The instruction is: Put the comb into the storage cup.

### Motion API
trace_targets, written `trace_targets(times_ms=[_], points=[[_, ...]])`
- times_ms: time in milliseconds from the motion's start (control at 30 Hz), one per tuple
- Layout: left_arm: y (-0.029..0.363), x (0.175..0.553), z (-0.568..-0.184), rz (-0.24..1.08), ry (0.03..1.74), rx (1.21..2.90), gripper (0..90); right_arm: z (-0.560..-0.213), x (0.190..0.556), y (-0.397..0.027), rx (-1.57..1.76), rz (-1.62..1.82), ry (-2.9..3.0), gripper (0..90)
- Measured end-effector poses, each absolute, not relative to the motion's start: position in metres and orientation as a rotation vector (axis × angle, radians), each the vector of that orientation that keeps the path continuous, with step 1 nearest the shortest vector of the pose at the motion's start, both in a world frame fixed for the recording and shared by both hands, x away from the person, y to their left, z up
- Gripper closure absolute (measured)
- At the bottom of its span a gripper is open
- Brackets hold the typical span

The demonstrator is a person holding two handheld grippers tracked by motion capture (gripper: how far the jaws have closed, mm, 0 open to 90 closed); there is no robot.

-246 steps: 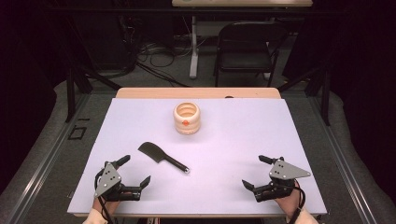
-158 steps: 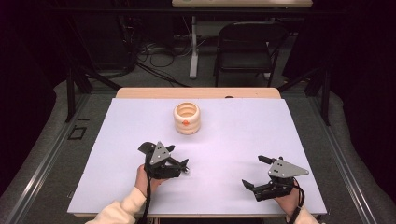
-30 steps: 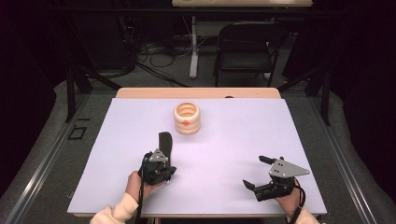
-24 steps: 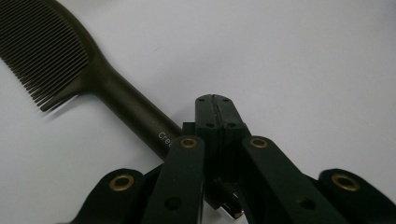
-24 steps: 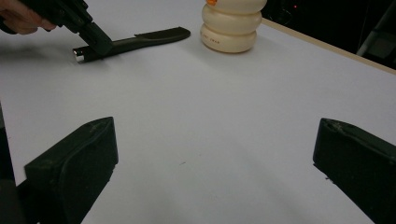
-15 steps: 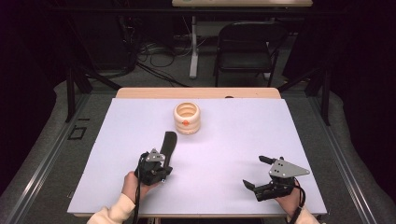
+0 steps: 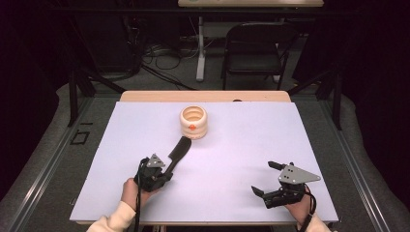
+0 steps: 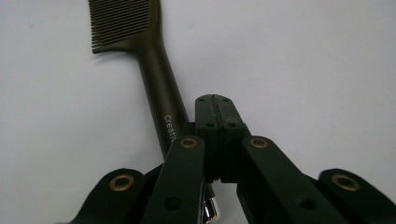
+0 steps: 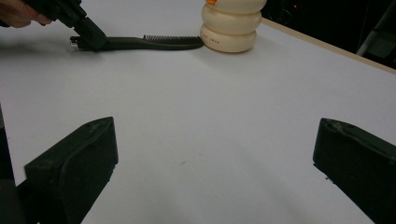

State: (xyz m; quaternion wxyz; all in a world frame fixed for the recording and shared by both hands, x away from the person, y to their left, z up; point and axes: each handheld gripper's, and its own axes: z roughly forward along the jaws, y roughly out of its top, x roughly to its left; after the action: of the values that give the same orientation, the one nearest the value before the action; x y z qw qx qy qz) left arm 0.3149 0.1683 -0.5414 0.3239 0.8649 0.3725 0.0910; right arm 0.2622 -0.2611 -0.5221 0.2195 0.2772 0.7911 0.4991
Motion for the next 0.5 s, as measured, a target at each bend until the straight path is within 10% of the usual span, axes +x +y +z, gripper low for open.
trace_targets(times_ms=[500], points=[[0.1790, 0.3149, -0.5389, 0.301, 1.015, 2.288, 89.4, -0.5220, 0.2622, -0.2611, 0.768, 1.379, 2.189, 0.0]])
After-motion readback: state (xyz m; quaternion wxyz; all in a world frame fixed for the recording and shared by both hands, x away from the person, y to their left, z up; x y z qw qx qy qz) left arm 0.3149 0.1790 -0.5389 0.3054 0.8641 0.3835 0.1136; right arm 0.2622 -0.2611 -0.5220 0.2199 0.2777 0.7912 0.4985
